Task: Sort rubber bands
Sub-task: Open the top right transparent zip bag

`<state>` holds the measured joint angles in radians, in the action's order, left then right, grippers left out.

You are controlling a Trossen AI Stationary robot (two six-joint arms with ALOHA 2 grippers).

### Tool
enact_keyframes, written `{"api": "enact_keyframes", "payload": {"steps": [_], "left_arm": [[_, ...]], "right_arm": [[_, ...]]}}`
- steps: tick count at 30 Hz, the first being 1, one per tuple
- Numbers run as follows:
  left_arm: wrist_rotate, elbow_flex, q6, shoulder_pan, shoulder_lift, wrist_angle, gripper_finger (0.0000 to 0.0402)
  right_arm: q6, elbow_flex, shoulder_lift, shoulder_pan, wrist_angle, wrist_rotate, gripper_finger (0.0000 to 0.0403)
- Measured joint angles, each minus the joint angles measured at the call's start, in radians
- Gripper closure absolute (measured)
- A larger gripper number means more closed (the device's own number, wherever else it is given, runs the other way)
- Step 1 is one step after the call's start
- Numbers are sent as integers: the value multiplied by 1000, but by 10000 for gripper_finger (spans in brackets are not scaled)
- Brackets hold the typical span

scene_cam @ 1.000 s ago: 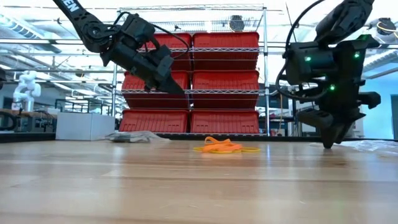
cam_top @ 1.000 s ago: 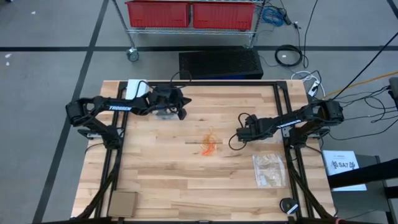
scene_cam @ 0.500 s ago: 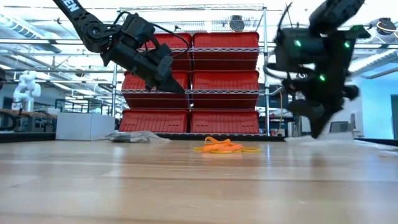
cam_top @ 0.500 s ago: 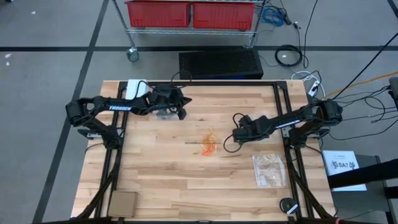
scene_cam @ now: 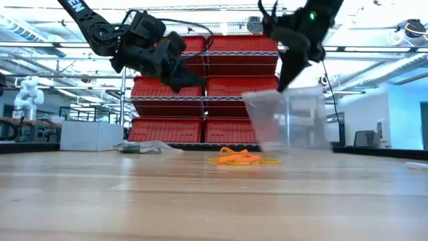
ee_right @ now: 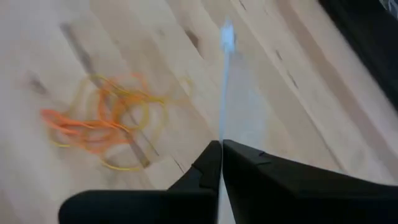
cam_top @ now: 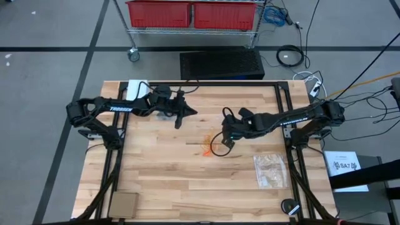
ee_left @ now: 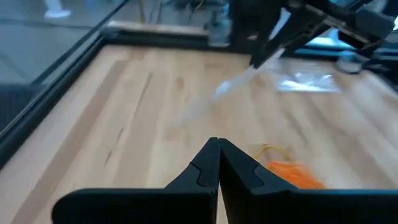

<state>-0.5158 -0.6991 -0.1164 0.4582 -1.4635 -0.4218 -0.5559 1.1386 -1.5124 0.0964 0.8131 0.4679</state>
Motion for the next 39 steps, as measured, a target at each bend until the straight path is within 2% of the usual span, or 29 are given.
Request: {"api": "enact_keyframes", "payload": {"steps": [6, 15, 19, 39], "left_arm": [[-8, 0, 3, -51, 0, -97, 377], [11, 0, 3, -93, 0, -97, 275], [11, 0, 3, -115, 0, -105, 244], [26, -2, -15, -174, -3, -172, 245]], "right_arm": [[89, 81, 0, 12, 1, -8, 403], [141, 137, 0, 36, 0, -21, 403], [156, 154, 0, 44, -3, -21, 403], [210, 165, 1, 72, -93, -56, 403]]}}
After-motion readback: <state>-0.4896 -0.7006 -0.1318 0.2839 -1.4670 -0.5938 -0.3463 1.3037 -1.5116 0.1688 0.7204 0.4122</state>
